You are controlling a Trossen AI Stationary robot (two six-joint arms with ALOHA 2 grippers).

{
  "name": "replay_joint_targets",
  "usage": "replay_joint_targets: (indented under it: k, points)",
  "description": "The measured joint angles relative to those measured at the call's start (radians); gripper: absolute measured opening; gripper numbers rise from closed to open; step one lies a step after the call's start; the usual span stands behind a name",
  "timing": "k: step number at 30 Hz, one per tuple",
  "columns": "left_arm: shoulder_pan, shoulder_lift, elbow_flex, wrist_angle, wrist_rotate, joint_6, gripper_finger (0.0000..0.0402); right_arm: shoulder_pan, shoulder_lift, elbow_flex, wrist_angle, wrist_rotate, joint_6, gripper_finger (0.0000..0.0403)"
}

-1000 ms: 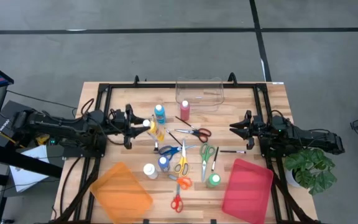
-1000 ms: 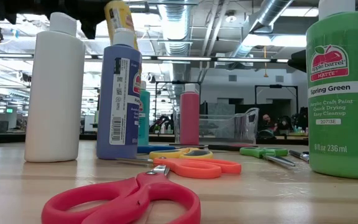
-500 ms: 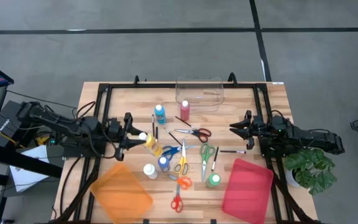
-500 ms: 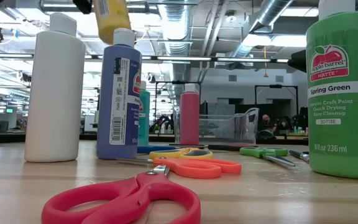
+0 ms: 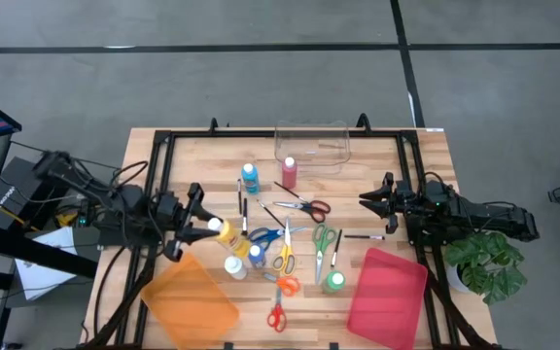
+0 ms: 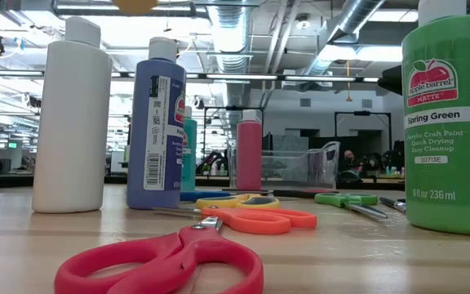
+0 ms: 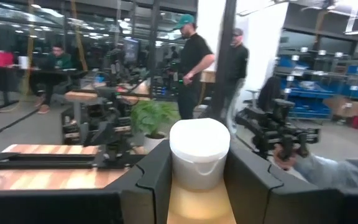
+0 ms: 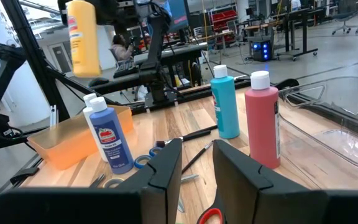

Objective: Pick & Place Paint Supplies
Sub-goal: Put the yellow paint bottle into the orange bin

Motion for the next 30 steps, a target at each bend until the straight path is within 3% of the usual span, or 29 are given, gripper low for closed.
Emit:
replay_joint_targets:
  k: [4,13,24,30]
  points:
    - [-0.06,0.0,0.001,0.0,0.002,-0.005,0.0113,0.0,0.0,0.0,0.0,0.0,0.0,0.0089]
    - [-0.247,0.0,0.001,0.0,-0.106,-0.05,0.0113,0.0,0.0,0.0,0.0,0.0,0.0,0.0089]
    - [-0.527,0.059,0.002,0.001,-0.391,-0.042,0.0113,0.0,0.0,0.0,-0.002,0.0,0.0,0.0089]
    - [-0.604,0.135,0.002,0.002,-0.531,-0.028,0.0114,0.0,0.0,0.0,-0.002,0.0,0.0,0.0089]
